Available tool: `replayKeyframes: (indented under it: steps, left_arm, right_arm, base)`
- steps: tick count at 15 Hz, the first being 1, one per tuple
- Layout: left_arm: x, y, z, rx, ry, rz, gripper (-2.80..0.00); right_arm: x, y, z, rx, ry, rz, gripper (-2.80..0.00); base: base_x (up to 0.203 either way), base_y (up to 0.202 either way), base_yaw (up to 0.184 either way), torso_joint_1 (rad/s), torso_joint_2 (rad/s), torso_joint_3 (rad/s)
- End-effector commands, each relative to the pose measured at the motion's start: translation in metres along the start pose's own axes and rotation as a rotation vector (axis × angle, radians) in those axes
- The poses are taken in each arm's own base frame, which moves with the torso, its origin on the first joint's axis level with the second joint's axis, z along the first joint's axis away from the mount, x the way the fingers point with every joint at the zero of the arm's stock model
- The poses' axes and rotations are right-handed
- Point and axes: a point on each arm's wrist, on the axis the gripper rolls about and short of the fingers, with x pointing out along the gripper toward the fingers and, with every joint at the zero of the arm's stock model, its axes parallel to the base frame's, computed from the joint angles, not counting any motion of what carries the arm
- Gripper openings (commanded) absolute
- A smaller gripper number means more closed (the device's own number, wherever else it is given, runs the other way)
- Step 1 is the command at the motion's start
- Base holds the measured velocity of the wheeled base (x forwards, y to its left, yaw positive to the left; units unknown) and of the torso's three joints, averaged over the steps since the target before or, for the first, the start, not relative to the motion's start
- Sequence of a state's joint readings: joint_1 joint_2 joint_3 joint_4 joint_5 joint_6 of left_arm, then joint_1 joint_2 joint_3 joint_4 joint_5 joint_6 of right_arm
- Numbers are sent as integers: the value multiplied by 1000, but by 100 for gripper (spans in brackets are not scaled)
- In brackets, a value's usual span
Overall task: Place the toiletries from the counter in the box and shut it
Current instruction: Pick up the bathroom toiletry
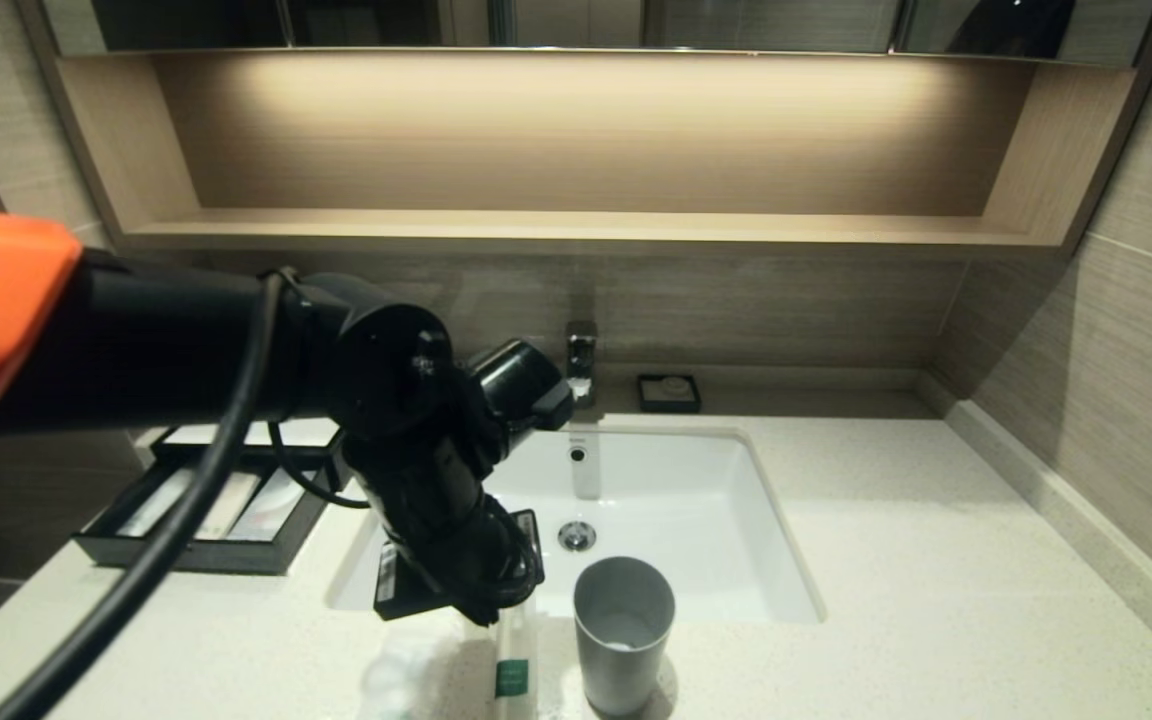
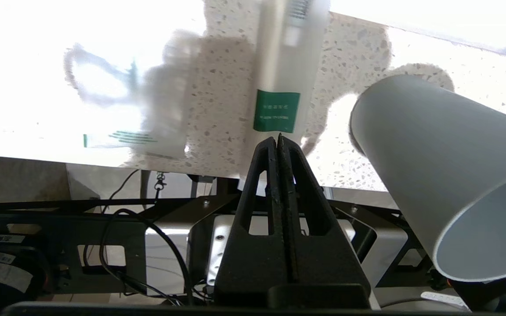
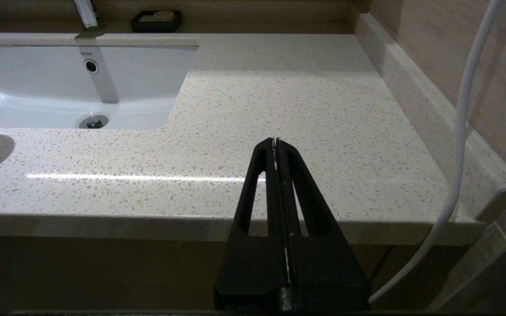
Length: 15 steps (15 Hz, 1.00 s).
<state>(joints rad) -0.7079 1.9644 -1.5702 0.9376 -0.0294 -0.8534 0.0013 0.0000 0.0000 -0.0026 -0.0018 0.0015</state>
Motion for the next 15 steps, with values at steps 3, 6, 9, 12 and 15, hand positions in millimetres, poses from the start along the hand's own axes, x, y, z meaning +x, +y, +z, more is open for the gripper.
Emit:
replayKeyframes:
  steps: [3,6,9,12,15]
  left_arm:
    - [-9,17,-2,-22,0,13,-280]
    - [-9,31,0,21,9,33,-280]
    - [-10,48,1,68,17,48,-280]
    - [-3,52,1,63,44,62,-280]
    - [6,56,8,41,61,81,-280]
  right_arm:
    - [0,0,0,0,0,1,-280]
    - [0,0,0,0,0,1,-280]
    - [0,0,0,0,0,1,-280]
    - [0,0,0,0,0,1,-280]
    - [0,0,0,0,0,1,-280]
  base:
    - [0,0,0,0,0,0]
    - [0,0,0,0,0,0]
    - [0,0,0,0,0,0]
    - [0,0,0,0,0,0]
    - [0,0,0,0,0,0]
